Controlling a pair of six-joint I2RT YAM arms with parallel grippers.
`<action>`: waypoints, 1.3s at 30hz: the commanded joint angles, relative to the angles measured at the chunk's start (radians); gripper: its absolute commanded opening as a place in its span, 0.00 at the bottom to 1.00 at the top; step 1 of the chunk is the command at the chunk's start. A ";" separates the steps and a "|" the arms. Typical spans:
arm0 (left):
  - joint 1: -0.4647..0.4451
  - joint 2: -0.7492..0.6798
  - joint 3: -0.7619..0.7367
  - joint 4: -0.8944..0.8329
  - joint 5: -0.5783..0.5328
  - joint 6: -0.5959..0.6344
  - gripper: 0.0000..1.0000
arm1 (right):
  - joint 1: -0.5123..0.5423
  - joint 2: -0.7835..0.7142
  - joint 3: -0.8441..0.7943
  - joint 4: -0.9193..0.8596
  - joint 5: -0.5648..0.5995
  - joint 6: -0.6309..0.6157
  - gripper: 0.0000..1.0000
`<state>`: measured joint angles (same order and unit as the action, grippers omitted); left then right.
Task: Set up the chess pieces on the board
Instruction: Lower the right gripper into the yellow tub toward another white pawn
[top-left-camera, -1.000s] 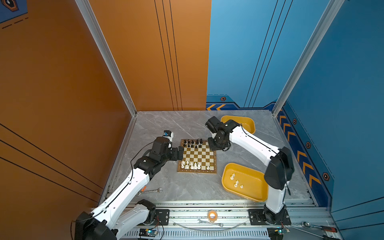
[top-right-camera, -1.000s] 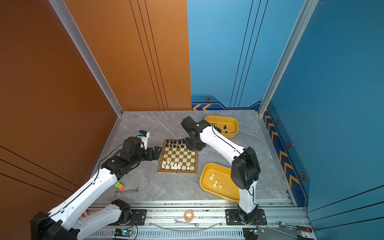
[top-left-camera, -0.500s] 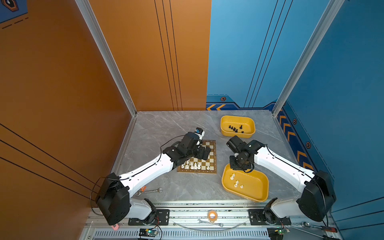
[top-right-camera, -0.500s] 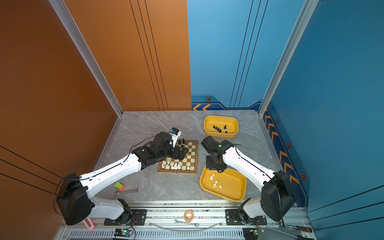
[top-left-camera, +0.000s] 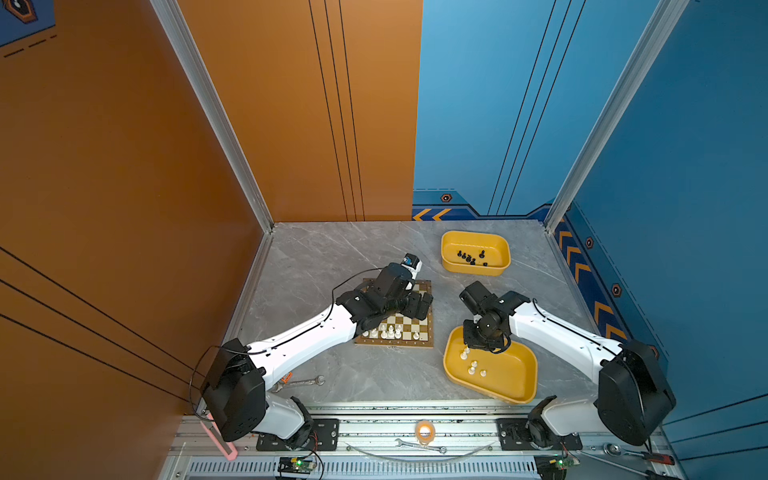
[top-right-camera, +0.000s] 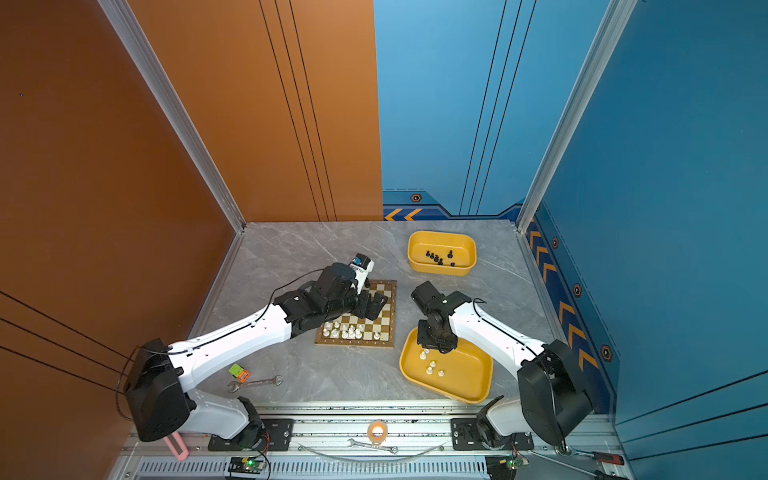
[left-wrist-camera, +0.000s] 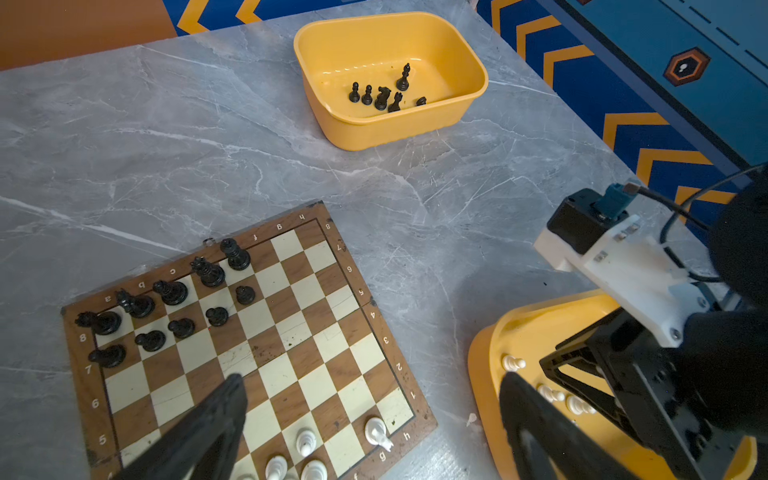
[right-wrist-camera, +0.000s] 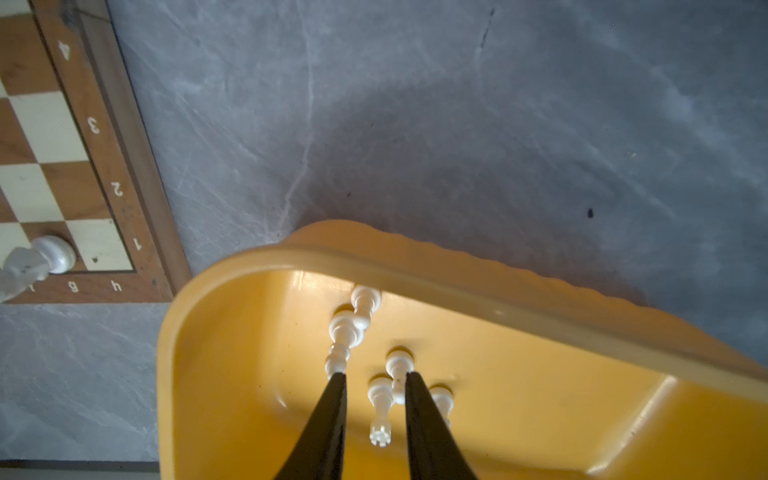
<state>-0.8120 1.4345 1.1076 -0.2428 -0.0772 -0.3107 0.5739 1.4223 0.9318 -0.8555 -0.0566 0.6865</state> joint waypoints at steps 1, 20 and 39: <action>-0.012 -0.006 0.024 -0.032 -0.041 0.015 0.96 | -0.008 0.035 -0.002 0.032 -0.017 -0.010 0.26; 0.006 -0.012 0.018 -0.045 -0.055 0.023 0.96 | -0.016 0.125 0.010 0.046 -0.032 -0.036 0.22; 0.016 -0.035 -0.002 -0.055 -0.062 0.016 0.95 | -0.017 0.174 0.027 0.064 -0.043 -0.059 0.19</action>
<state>-0.8043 1.4265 1.1076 -0.2752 -0.1158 -0.3035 0.5625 1.5829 0.9352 -0.7982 -0.1020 0.6464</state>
